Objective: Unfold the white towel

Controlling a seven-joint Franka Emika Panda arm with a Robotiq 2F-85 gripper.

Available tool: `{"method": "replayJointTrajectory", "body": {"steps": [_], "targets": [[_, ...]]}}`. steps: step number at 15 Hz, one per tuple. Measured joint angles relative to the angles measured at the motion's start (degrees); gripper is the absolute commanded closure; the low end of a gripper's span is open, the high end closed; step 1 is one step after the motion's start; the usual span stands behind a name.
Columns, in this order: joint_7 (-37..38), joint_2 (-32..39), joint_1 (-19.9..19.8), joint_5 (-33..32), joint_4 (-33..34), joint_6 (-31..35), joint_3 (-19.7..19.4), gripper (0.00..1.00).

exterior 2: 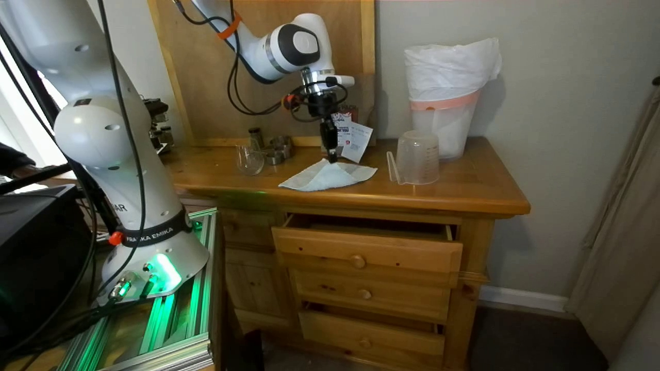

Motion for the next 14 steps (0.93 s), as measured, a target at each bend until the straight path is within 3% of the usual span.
{"method": "replayJointTrajectory", "body": {"steps": [8, 11, 14], "targets": [[-4.6, -3.1, -5.2, -0.1, -3.5, 0.6, -3.5, 0.05], [-7.7, -4.6, -5.7, 1.5, -4.3, 4.0, -3.9, 0.0], [-11.3, -5.6, -4.7, 7.2, -4.6, 8.4, -3.2, 0.0]]}}
